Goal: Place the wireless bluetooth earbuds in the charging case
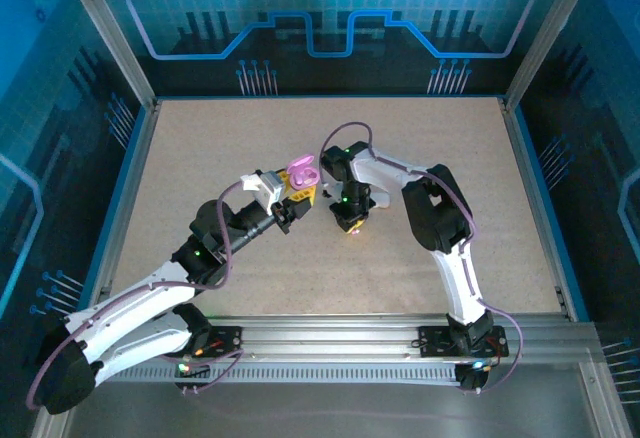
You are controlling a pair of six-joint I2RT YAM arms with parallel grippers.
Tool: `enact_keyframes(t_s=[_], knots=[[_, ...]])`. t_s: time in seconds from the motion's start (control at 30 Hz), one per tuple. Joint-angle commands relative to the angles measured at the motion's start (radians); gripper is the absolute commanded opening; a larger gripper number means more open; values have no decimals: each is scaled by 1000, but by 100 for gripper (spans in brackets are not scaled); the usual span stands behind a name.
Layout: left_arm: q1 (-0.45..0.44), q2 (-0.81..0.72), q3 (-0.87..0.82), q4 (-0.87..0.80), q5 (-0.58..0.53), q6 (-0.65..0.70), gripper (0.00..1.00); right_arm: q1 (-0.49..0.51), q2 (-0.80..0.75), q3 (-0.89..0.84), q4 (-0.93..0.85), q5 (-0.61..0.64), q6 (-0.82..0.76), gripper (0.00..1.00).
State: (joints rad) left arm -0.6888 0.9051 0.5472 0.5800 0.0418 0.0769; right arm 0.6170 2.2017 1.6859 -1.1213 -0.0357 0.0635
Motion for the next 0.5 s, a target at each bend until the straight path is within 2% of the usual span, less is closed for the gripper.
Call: enact_keyframes(t_s=[0.0, 0.1, 0.27, 0.47], knots=[[8, -1, 20, 30, 7, -22, 33, 5, -28, -36, -7, -21, 47, 18], [9, 2, 18, 27, 6, -22, 33, -20, -72, -63, 18, -70, 81, 18], [8, 17, 17, 29, 6, -23, 33, -80, -210, -147, 100, -229, 142, 18], [8, 49, 14, 50, 7, -30, 33, -175, -387, -243, 190, -476, 217, 17]])
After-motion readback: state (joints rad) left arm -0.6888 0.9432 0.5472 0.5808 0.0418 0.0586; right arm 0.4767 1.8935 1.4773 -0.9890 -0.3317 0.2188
